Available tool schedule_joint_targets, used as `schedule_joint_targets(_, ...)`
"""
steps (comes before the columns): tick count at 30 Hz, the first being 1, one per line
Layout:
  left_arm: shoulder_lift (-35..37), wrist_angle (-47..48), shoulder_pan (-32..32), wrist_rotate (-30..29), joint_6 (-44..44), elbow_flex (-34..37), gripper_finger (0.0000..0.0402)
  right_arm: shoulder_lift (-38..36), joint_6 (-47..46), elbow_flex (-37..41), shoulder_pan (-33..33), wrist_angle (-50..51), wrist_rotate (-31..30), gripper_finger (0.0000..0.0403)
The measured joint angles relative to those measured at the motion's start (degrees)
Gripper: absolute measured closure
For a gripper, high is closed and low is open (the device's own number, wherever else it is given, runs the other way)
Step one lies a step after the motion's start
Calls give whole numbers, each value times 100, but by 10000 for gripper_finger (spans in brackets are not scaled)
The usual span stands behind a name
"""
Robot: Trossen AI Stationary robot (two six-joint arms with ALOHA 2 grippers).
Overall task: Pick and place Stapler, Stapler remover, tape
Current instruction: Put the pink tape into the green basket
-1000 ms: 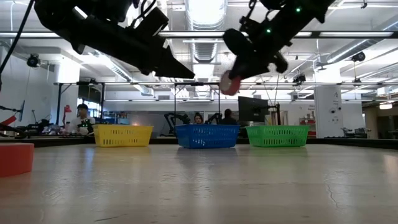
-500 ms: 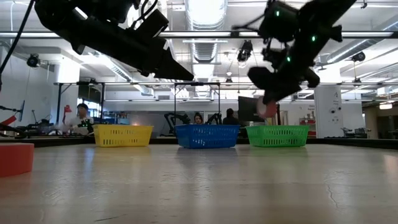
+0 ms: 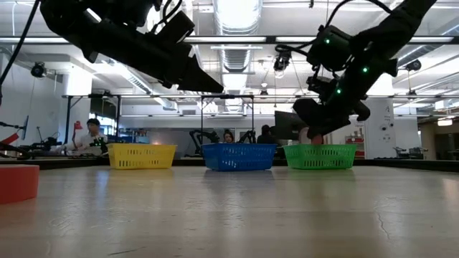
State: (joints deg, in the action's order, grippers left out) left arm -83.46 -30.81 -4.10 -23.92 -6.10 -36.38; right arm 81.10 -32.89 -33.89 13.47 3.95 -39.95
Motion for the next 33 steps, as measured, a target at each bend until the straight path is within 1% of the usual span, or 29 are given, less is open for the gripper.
schedule_joint_targets(6, 0, -2, 13, 0, 10, 0, 282, 2, 5, 137, 64, -192, 4, 271)
schedule_joint_targets(10, 0, -2, 24, 0, 17, 0, 282, 2, 12, 254, 62, -647, 408, 266)
schedule_joint_targets(16, 0, -2, 22, 0, 18, 0, 282, 2, 10, 282, 62, -693, 683, 253)
schedule_joint_targets(22, 0, -2, 22, 2, 35, 0, 282, 2, 73, 285, 62, -688, 677, 233)
schedule_joint_targets(24, 0, -2, 22, 2, 36, 0, 282, 2, 212, 285, 57, -671, 542, 227)
schedule_joint_targets(27, 0, -2, 22, 2, 36, 0, 282, -3, 337, 262, 58, -452, 348, 220)
schedule_joint_targets(33, 0, 0, 22, 2, 36, -2, 282, -157, 460, 179, 57, -120, 285, 216)
